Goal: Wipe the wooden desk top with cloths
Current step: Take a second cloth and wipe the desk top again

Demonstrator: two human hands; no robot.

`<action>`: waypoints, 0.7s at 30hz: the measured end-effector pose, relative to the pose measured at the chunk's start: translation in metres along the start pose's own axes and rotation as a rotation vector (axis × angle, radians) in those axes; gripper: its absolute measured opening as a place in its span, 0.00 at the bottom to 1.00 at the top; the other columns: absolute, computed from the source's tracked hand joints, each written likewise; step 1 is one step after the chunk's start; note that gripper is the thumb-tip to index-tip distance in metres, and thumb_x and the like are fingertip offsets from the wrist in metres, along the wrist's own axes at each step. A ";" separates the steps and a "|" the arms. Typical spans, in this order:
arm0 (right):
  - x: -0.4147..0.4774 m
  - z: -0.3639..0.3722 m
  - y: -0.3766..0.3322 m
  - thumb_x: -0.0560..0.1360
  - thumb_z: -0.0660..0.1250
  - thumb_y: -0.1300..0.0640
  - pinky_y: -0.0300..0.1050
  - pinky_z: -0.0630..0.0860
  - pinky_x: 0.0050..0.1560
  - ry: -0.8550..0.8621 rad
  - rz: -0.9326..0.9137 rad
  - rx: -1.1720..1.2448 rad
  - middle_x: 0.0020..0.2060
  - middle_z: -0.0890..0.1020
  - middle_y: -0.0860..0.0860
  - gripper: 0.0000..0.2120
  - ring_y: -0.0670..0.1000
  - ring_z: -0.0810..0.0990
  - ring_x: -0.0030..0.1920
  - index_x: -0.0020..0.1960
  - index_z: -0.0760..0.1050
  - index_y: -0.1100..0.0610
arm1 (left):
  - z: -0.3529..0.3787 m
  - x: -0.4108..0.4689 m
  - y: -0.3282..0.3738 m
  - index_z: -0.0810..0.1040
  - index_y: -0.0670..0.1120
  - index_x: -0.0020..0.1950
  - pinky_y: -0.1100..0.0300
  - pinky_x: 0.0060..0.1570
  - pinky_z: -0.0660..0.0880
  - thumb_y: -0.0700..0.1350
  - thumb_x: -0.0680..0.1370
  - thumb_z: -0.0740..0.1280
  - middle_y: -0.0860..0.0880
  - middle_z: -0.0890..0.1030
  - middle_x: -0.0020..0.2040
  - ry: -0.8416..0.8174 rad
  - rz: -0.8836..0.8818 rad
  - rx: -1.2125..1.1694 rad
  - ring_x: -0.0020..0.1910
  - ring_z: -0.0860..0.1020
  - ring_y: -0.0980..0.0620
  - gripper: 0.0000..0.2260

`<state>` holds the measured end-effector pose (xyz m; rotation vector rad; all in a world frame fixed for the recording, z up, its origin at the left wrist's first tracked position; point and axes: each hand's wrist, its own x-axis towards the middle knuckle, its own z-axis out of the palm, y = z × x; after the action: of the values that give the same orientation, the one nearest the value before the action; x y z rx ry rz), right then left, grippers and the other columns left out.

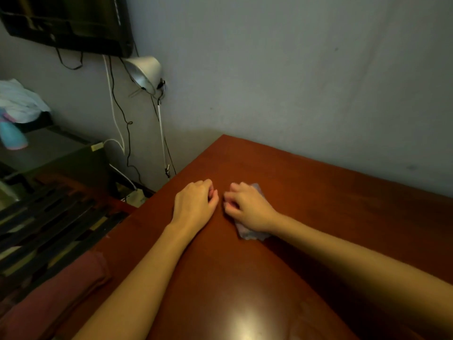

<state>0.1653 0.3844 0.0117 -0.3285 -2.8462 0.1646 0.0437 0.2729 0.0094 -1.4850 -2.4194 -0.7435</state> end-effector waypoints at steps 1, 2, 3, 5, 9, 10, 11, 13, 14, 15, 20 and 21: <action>-0.011 -0.003 -0.001 0.75 0.57 0.50 0.47 0.60 0.41 -0.023 -0.060 0.030 0.37 0.70 0.52 0.11 0.52 0.68 0.39 0.35 0.64 0.52 | 0.001 0.000 -0.001 0.70 0.48 0.41 0.57 0.35 0.68 0.50 0.79 0.60 0.52 0.75 0.39 0.001 -0.001 0.004 0.41 0.75 0.49 0.09; -0.019 -0.007 0.003 0.75 0.56 0.50 0.45 0.59 0.40 -0.044 -0.097 0.057 0.36 0.69 0.50 0.11 0.49 0.66 0.38 0.35 0.65 0.53 | 0.002 0.000 -0.001 0.70 0.49 0.41 0.57 0.35 0.68 0.50 0.79 0.60 0.52 0.75 0.38 0.002 -0.003 0.006 0.41 0.75 0.49 0.08; -0.024 -0.011 0.010 0.74 0.56 0.50 0.43 0.57 0.40 -0.056 -0.107 0.080 0.36 0.68 0.49 0.12 0.47 0.64 0.38 0.35 0.66 0.54 | 0.002 0.000 -0.001 0.71 0.49 0.41 0.57 0.35 0.69 0.50 0.79 0.60 0.53 0.74 0.38 0.002 -0.003 0.006 0.40 0.75 0.50 0.08; -0.025 -0.015 0.031 0.73 0.55 0.49 0.43 0.57 0.39 -0.040 -0.049 0.099 0.35 0.68 0.48 0.13 0.46 0.65 0.38 0.34 0.67 0.54 | 0.003 0.002 0.000 0.71 0.50 0.42 0.58 0.36 0.72 0.50 0.79 0.60 0.54 0.75 0.38 -0.004 0.000 0.004 0.39 0.74 0.53 0.08; 0.005 -0.013 0.084 0.73 0.50 0.45 0.48 0.60 0.41 0.046 0.202 0.041 0.37 0.71 0.53 0.21 0.53 0.71 0.41 0.37 0.72 0.60 | 0.007 0.003 0.001 0.70 0.50 0.41 0.60 0.35 0.72 0.49 0.80 0.59 0.54 0.74 0.38 0.002 0.002 -0.017 0.38 0.73 0.55 0.08; 0.019 -0.012 0.096 0.74 0.52 0.46 0.48 0.60 0.40 0.055 0.272 0.008 0.38 0.72 0.54 0.20 0.56 0.73 0.42 0.38 0.72 0.61 | 0.007 0.003 0.001 0.70 0.50 0.42 0.60 0.35 0.73 0.49 0.80 0.59 0.54 0.74 0.38 0.002 0.002 -0.019 0.38 0.73 0.55 0.08; 0.033 -0.010 0.105 0.75 0.55 0.49 0.48 0.60 0.40 0.062 0.339 -0.024 0.38 0.72 0.55 0.17 0.58 0.74 0.44 0.37 0.71 0.60 | 0.007 0.004 0.001 0.71 0.50 0.42 0.60 0.35 0.73 0.50 0.80 0.59 0.54 0.74 0.38 0.001 0.005 -0.020 0.38 0.73 0.55 0.08; 0.064 -0.006 0.114 0.78 0.59 0.53 0.48 0.62 0.40 0.083 0.441 -0.087 0.40 0.74 0.58 0.13 0.62 0.76 0.47 0.37 0.70 0.58 | 0.007 0.005 0.000 0.70 0.50 0.42 0.61 0.35 0.72 0.50 0.80 0.58 0.54 0.74 0.39 -0.001 0.000 -0.022 0.39 0.73 0.55 0.08; 0.079 -0.003 0.114 0.78 0.59 0.53 0.48 0.64 0.40 0.089 0.494 -0.120 0.43 0.77 0.60 0.12 0.62 0.76 0.48 0.38 0.72 0.57 | 0.006 0.006 0.000 0.70 0.50 0.42 0.61 0.35 0.71 0.50 0.80 0.58 0.54 0.74 0.39 -0.005 -0.006 -0.025 0.39 0.74 0.54 0.08; 0.092 0.001 0.111 0.78 0.59 0.53 0.49 0.67 0.42 0.091 0.549 -0.148 0.47 0.78 0.61 0.12 0.62 0.77 0.50 0.41 0.75 0.58 | 0.005 0.006 0.000 0.70 0.50 0.43 0.61 0.35 0.70 0.50 0.80 0.58 0.54 0.74 0.39 -0.008 -0.009 -0.027 0.40 0.74 0.54 0.08; 0.121 0.015 0.058 0.78 0.57 0.51 0.50 0.70 0.47 0.062 0.459 -0.166 0.53 0.78 0.60 0.15 0.62 0.76 0.54 0.51 0.78 0.59 | 0.002 0.004 0.001 0.70 0.50 0.41 0.60 0.34 0.69 0.50 0.79 0.59 0.54 0.73 0.37 -0.021 -0.021 -0.017 0.38 0.73 0.54 0.08; 0.117 0.018 0.045 0.78 0.58 0.52 0.50 0.68 0.46 0.045 0.380 -0.141 0.52 0.78 0.60 0.14 0.62 0.75 0.53 0.49 0.78 0.59 | 0.001 0.004 0.001 0.70 0.50 0.41 0.59 0.34 0.68 0.50 0.79 0.59 0.54 0.73 0.37 -0.023 -0.025 -0.014 0.38 0.73 0.53 0.08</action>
<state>0.0598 0.4546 0.0179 -0.8895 -2.7275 0.0292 0.0426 0.2770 0.0101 -1.4794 -2.4586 -0.7548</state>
